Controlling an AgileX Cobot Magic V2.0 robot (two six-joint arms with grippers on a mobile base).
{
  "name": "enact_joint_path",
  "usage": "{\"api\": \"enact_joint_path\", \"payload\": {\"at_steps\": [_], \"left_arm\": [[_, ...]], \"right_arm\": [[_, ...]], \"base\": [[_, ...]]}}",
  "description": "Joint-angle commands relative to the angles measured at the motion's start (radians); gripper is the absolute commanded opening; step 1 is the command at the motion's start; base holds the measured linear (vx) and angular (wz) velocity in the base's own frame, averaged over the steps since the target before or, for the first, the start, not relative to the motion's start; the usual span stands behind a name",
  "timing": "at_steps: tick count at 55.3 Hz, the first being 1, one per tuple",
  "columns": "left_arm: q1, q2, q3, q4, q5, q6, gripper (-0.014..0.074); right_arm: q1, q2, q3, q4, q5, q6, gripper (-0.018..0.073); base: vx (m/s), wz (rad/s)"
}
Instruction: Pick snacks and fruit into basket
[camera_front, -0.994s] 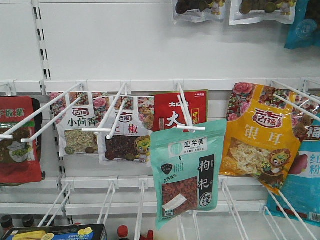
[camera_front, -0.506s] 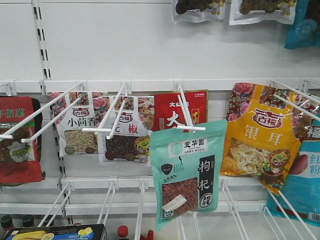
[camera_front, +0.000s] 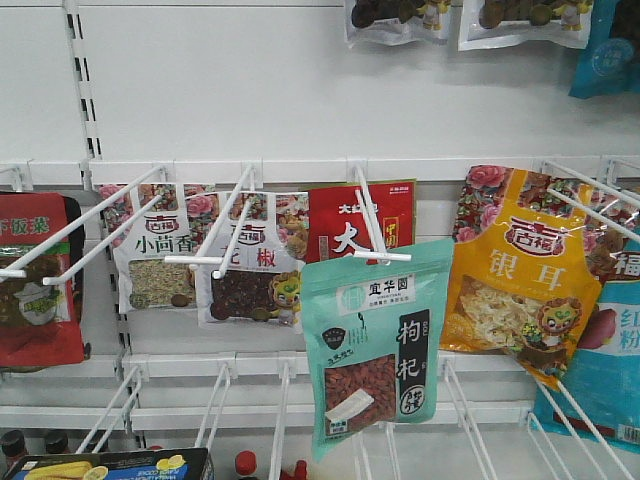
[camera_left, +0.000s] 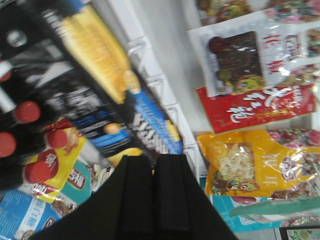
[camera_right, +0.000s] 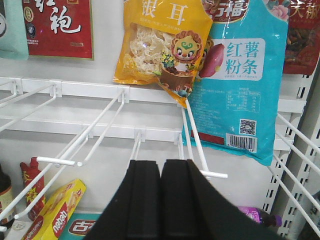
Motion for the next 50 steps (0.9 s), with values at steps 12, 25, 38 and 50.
{"api": "enact_joint_path", "payload": {"at_steps": [12, 25, 38, 50], "left_arm": [[-0.005, 0.005, 0.08, 0.001, -0.316, -0.029, 0.0004], [-0.005, 0.005, 0.08, 0.001, -0.318, -0.029, 0.0117], [-0.005, 0.009, 0.08, 0.001, -0.315, -0.1, 0.0382], [-0.005, 0.085, 0.077, 0.001, -0.351, -0.241, 0.0573]], "right_arm": [[0.002, -0.011, 0.006, -0.01, -0.084, -0.005, -0.0008], [0.002, -0.011, 0.006, -0.01, -0.084, -0.005, -0.0008], [0.002, -0.011, 0.006, -0.01, -0.084, -0.005, -0.0008], [0.002, -0.011, 0.006, -0.01, -0.084, -0.005, -0.0008]], "base": [[0.0, 0.0], [0.0, 0.0], [0.0, 0.0], [0.0, 0.0]]}}
